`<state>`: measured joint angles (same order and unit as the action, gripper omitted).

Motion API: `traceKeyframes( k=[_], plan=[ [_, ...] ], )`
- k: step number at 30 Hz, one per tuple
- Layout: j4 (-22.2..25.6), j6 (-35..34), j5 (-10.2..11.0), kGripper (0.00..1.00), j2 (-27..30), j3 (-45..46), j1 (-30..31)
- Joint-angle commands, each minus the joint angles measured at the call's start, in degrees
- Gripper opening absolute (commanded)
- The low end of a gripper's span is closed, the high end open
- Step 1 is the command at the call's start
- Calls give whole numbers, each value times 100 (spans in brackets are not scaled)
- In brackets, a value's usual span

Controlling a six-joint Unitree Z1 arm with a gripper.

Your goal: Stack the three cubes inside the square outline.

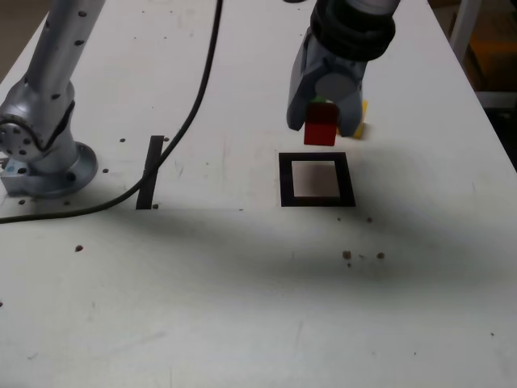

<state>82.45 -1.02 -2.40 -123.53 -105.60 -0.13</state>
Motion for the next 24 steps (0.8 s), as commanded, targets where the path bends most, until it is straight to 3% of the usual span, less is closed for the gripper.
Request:
traceKeyframes(
  k=[1,8,20,24],
  plan=[
    [-211,-38,-93,25,22,256,-51],
    [-658,-174,-206,25,-14,744,-54],
    [-960,-271,-455,25,-122,759,267],
    [-1023,-293,-400,25,-145,829,290]
  ],
)
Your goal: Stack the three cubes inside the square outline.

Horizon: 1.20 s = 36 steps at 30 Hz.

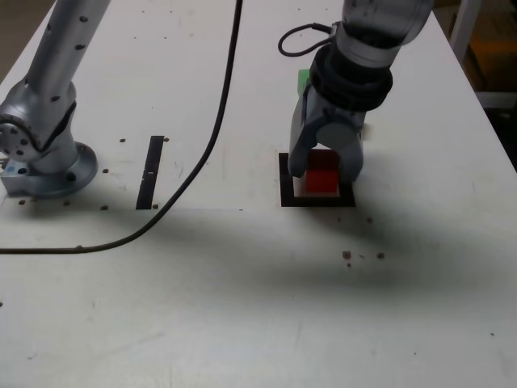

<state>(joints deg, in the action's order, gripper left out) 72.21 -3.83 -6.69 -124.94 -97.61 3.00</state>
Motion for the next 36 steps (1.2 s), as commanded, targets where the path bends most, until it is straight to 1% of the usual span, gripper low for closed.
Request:
traceKeyframes(
  k=[1,5,9,10,16,17,20,23,24,26,28,30,31,32,34,36],
  plan=[
    [4,-11,63,25,2,60,-41],
    [30,9,178,26,30,165,-142],
    [54,43,196,28,44,209,-210],
    [54,47,190,30,44,209,-216],
    [60,53,137,56,68,165,-205],
    [64,54,127,58,73,162,-201],
    [69,55,99,61,80,162,-194],
    [71,68,91,79,82,165,-194],
    [82,74,95,87,93,160,-194],
    [111,71,115,97,131,150,-192],
    [158,43,174,100,195,134,-187],
    [269,-15,314,100,318,92,-179],
    [351,-47,411,100,394,53,-179],
    [484,-87,562,100,508,-20,-195],
    [711,-106,793,100,685,-161,-274],
    [938,-40,964,100,841,-310,-442]
  ],
)
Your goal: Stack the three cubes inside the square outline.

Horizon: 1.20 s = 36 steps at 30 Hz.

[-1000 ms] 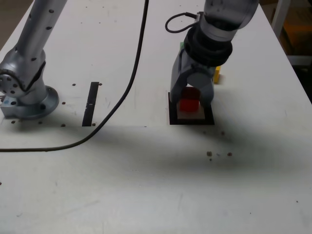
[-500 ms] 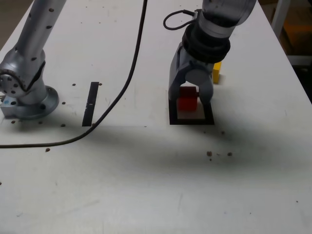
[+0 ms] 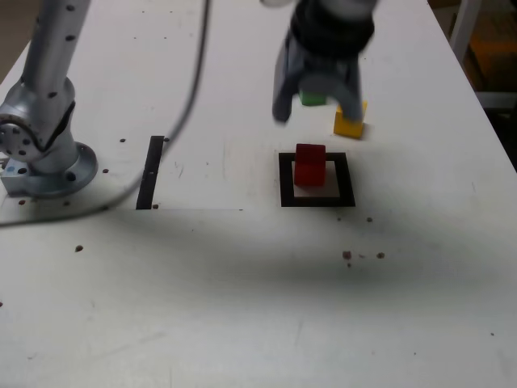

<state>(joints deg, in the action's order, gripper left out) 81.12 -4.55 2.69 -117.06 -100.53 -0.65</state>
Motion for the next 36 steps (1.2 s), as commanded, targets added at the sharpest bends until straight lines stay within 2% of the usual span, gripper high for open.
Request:
traceKeyframes(
  k=[1,5,8,14,18,23,27,31,36],
  plan=[
    [147,88,83,100,119,-75,-198],
    [386,444,163,100,265,-180,-840],
    [492,738,205,100,170,-334,-1283],
    [695,1370,181,100,-581,-980,-2070],
    [631,1454,73,99,-881,-1116,-2215],
    [447,1526,-236,98,-1263,-1096,-2349],
    [315,1549,-336,97,-1413,-1086,-2376],
    [269,1557,-321,97,-1412,-1085,-2395],
    [399,1551,-176,97,-1165,-1302,-2264]
  ],
)
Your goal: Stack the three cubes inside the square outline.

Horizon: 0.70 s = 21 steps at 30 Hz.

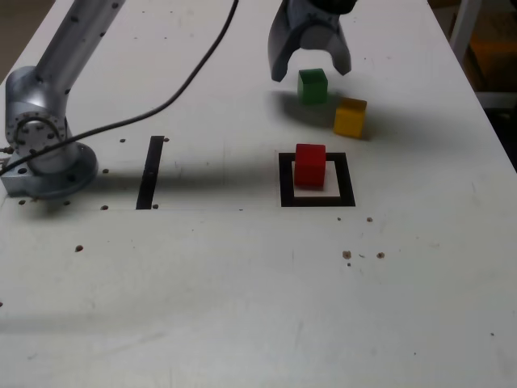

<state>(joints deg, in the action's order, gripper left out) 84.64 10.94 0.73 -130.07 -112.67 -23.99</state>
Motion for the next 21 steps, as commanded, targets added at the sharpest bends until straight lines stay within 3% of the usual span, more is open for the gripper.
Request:
traceKeyframes(
  k=[1,5,12,21],
  plan=[
    [95,-3,32,97,182,-175,138],
    [223,-30,-21,97,205,-534,549],
    [196,104,-241,97,-233,-721,1494],
    [175,705,-129,97,-382,-607,1391]
  ],
)
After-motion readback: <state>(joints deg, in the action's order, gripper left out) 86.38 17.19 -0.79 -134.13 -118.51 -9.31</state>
